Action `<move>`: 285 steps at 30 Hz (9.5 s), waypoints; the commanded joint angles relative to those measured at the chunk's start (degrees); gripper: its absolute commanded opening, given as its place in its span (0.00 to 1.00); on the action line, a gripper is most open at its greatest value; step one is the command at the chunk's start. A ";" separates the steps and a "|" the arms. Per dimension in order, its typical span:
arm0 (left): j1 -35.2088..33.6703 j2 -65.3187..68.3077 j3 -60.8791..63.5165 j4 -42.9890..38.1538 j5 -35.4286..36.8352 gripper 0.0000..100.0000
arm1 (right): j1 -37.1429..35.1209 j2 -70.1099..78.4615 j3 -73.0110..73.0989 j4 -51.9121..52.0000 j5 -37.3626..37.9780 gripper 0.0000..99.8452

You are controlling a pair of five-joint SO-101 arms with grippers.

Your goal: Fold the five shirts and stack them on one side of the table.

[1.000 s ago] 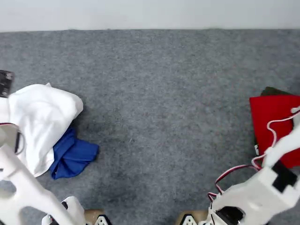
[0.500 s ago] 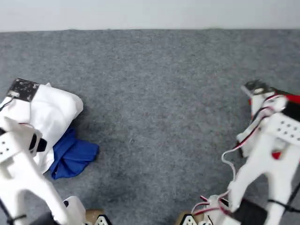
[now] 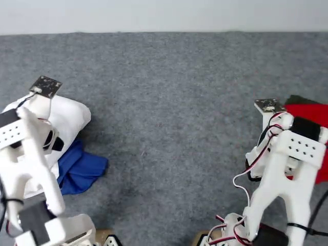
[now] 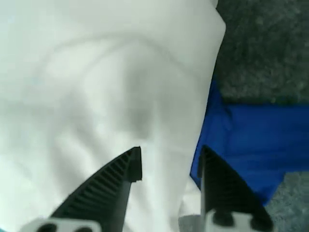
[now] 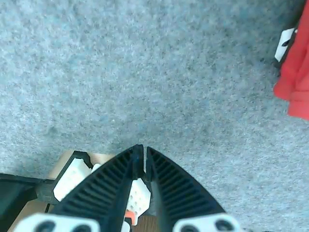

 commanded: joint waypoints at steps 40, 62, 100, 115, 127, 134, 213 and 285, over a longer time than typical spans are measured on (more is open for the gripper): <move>35.87 -17.58 -14.64 -5.01 23.82 0.02 | -0.40 -2.77 -0.44 2.33 -0.70 0.01; 12.04 16.00 -15.25 -15.91 11.60 0.18 | -0.57 -2.77 -0.35 2.33 -0.70 0.01; 56.88 -8.44 -15.69 -19.87 23.65 0.01 | -0.40 -2.77 -0.35 2.42 -0.70 0.01; 32.62 6.68 -15.25 -8.97 17.14 0.01 | -0.66 -2.33 -0.35 2.24 -0.62 0.01; 12.84 6.42 -15.16 2.99 3.34 0.01 | -0.66 -2.24 -0.35 2.15 -0.62 0.01; 6.77 4.75 -15.16 15.47 -8.18 0.01 | -0.66 -2.24 -0.35 2.15 -0.53 0.01; 50.46 44.13 -106.86 20.66 13.71 0.01 | -0.66 -2.77 3.78 1.89 -0.35 0.01; 42.55 -72.35 21.32 21.63 13.36 0.01 | -37.32 16.75 -20.92 -27.47 -5.80 0.01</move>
